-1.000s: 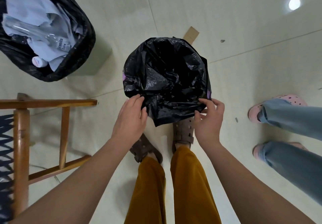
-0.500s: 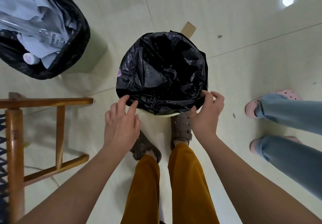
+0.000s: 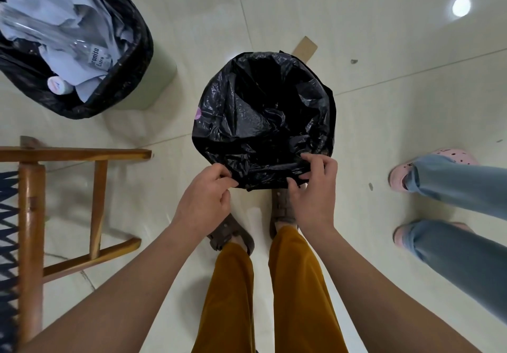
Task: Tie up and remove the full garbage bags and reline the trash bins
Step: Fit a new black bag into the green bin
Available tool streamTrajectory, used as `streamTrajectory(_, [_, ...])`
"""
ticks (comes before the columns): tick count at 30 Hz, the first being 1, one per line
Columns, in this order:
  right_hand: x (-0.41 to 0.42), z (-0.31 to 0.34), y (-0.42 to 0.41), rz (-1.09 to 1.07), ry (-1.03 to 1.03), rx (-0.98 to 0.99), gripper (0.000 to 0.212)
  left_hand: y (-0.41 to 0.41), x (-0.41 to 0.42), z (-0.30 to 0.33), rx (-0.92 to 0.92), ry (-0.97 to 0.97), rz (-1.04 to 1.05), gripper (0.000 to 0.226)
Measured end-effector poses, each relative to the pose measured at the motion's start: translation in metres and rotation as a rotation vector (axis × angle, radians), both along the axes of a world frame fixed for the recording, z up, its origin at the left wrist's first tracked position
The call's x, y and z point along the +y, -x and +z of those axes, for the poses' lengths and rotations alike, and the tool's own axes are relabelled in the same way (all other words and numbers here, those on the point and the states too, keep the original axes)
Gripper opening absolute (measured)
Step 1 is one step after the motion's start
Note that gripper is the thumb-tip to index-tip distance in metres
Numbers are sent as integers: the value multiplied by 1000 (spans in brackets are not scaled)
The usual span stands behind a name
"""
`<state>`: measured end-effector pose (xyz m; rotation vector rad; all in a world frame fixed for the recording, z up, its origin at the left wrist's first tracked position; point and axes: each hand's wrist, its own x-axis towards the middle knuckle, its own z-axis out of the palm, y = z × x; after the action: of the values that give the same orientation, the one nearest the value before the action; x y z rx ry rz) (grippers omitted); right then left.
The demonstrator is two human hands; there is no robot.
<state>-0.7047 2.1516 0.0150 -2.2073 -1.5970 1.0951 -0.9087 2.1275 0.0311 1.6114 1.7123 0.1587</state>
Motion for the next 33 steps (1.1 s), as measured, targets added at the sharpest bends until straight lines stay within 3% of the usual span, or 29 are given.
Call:
streamTrajectory(8, [-9, -9, -3, -57, 42, 48, 47, -7, -8, -12, 57, 84, 227, 25])
streamTrajectory(12, [-8, -10, -2, -148, 84, 143, 49, -14, -4, -17, 73, 224, 381, 26])
streamTrajectory(16, [1, -9, -2, -203, 195, 293, 62, -18, 1, -21, -105, 397, 678, 33])
streamTrajectory(21, [16, -9, -6, -136, 272, 370, 76, -17, -2, -28, -311, 577, 826, 63])
streamTrajectory(23, [21, -6, -9, -127, 274, 363, 83, -19, -1, -25, -222, 518, 847, 58])
streamTrajectory(26, [29, 1, -12, -190, 240, 405, 91, -25, 7, -17, -26, 267, 875, 45])
streamTrajectory(29, [42, 5, -15, -222, 211, 423, 89, -31, 28, -11, -99, 178, 990, 32])
streamTrajectory(33, [58, 0, -20, -260, 249, 482, 84, -31, 54, -19, -260, 247, 1131, 36])
